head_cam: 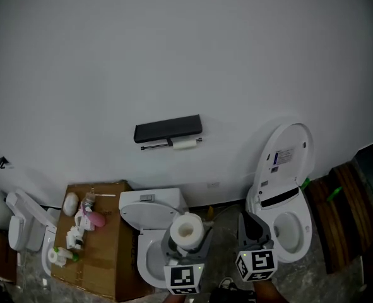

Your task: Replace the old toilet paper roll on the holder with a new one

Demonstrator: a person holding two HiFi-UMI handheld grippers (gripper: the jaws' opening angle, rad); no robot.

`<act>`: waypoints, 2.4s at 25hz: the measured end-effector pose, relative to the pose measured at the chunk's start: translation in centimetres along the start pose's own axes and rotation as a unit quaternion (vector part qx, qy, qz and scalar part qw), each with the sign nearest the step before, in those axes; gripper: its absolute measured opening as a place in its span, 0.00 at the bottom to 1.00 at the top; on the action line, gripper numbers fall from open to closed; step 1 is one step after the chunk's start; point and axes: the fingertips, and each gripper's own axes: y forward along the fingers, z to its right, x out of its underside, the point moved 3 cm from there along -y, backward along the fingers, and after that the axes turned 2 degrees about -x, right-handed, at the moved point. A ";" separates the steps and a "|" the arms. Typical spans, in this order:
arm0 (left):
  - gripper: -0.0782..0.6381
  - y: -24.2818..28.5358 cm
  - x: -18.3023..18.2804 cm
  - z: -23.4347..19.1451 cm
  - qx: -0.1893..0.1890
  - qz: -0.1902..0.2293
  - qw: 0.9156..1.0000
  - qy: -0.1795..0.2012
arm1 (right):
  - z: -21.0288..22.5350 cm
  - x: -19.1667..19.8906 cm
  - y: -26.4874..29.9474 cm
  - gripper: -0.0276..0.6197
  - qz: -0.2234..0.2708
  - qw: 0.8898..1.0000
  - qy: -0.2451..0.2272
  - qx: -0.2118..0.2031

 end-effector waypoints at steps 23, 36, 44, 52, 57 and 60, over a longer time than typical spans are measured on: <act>0.70 11.4 1.0 -5.6 -0.038 -0.002 0.999 -0.011 | 1.7 0.5 13.0 0.07 -0.022 0.999 -0.020 -0.043; 0.70 19.5 0.4 -14.2 -0.022 0.007 1.000 -0.019 | -1.6 -0.9 24.9 0.07 -0.024 0.998 -0.043 -0.035; 0.70 22.0 0.9 -17.1 -0.011 0.005 1.000 -0.022 | -3.2 -1.0 28.7 0.07 -0.023 0.998 -0.052 -0.030; 0.70 24.1 1.4 -17.5 -0.021 -0.003 1.000 -0.017 | -2.6 -0.6 30.9 0.07 -0.028 0.998 -0.047 -0.042; 0.70 24.7 1.3 -17.5 -0.031 -0.003 0.999 -0.020 | -2.1 -0.4 31.9 0.07 -0.030 0.997 -0.035 -0.054; 0.70 25.1 0.8 -17.6 -0.040 0.006 0.999 -0.026 | -1.6 0.6 33.0 0.07 -0.038 0.996 0.039 -0.070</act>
